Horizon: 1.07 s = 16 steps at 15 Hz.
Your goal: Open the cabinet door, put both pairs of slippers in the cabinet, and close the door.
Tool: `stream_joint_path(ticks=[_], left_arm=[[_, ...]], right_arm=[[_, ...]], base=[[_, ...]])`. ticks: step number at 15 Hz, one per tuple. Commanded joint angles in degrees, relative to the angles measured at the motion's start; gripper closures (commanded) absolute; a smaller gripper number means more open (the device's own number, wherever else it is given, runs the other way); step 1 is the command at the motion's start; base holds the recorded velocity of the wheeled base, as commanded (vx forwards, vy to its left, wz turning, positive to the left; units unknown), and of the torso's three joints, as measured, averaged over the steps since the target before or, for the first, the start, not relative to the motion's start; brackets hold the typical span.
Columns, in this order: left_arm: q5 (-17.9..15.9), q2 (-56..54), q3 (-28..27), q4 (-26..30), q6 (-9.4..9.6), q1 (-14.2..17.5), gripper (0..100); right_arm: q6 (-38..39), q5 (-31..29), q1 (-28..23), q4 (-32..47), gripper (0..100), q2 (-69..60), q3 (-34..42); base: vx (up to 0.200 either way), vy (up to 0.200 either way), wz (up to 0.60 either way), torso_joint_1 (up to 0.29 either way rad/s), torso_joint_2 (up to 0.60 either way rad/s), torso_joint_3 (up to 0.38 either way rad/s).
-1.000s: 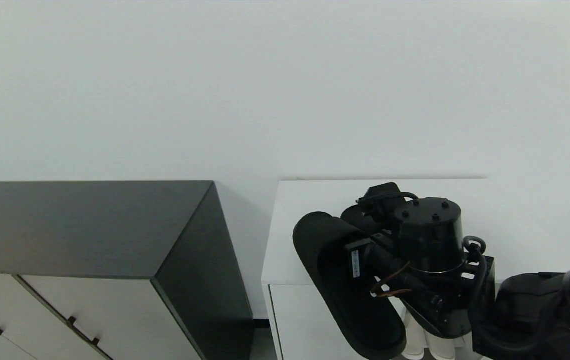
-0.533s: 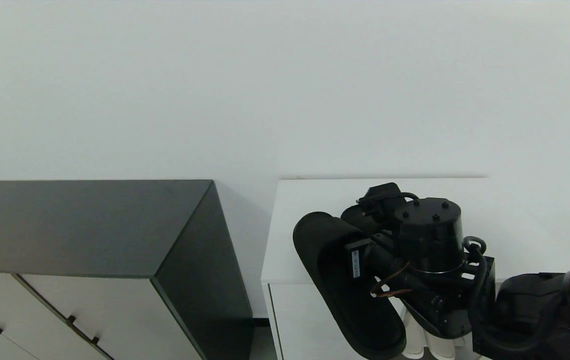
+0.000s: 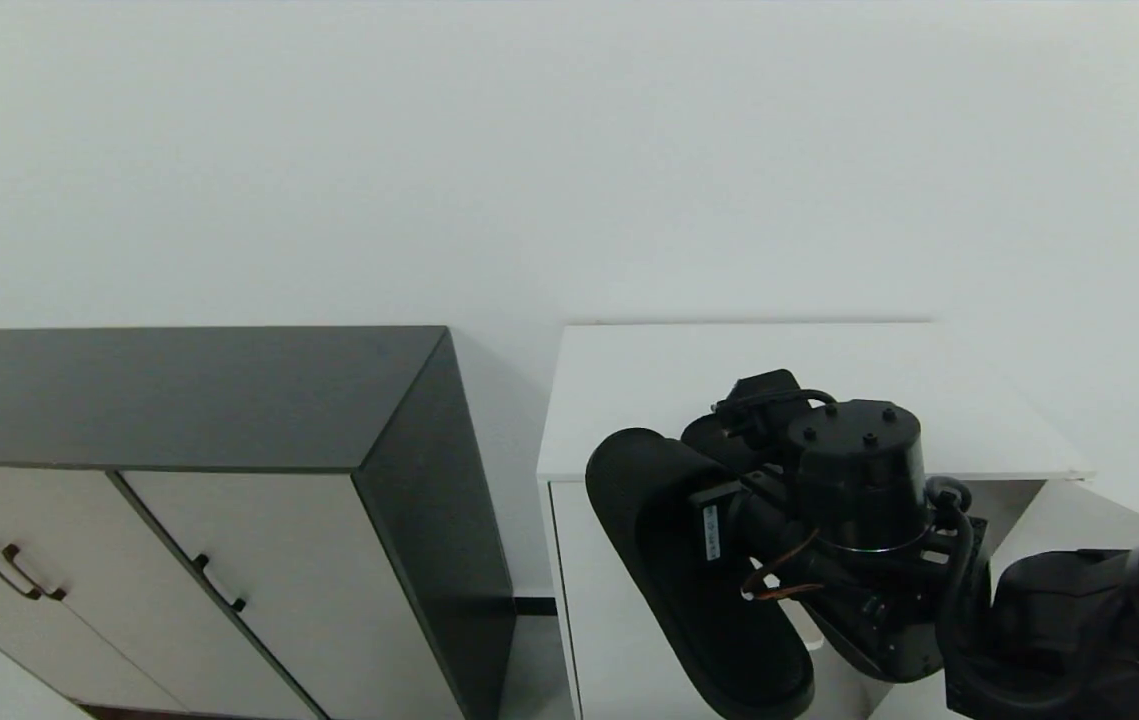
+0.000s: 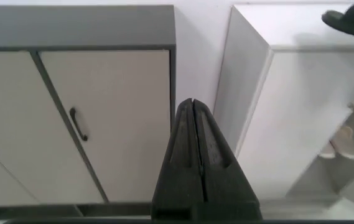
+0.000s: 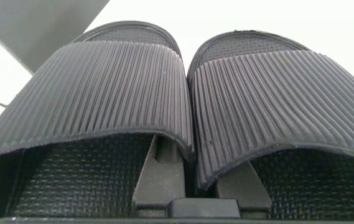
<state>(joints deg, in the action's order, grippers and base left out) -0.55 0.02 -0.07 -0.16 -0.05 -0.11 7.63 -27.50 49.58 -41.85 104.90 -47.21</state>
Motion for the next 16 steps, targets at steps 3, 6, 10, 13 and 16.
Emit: stream_joint_path(ticks=[3, 6, 10, 13, 16], left_arm=[[0.02, 0.06, 0.07, -0.02, -0.04, 0.02, 100], [0.02, -0.02, -0.01, -0.02, -0.13, 0.02, 100], [0.02, 0.06, -0.01, -0.02, -0.13, 0.02, 100], [0.02, 0.06, -0.01, -0.02, -0.13, 0.02, 100], [0.02, -0.02, -0.01, -0.02, -0.13, 0.02, 100]], right_arm=[[0.02, -0.01, -0.01, 0.01, 100, 0.13, 0.19], [-0.07, -0.01, -0.01, -0.07, 100, 0.13, 0.46], [-0.25, -0.10, -0.01, 0.01, 100, 0.13, 0.81], [-0.34, -0.10, -0.01, 0.01, 100, 0.13, 0.98], [-0.34, -0.10, -0.01, 0.01, 100, 0.13, 0.98]], base=[[-0.200, 0.000, 0.00, -0.001, 0.00, 0.001], [0.000, 0.000, 0.00, 0.000, 0.00, 0.000], [0.000, 0.000, 0.00, 0.000, 0.00, 0.000], [0.000, 0.000, 0.00, 0.000, 0.00, 0.000], [0.000, 0.000, 0.00, 0.000, 0.00, 0.000]])
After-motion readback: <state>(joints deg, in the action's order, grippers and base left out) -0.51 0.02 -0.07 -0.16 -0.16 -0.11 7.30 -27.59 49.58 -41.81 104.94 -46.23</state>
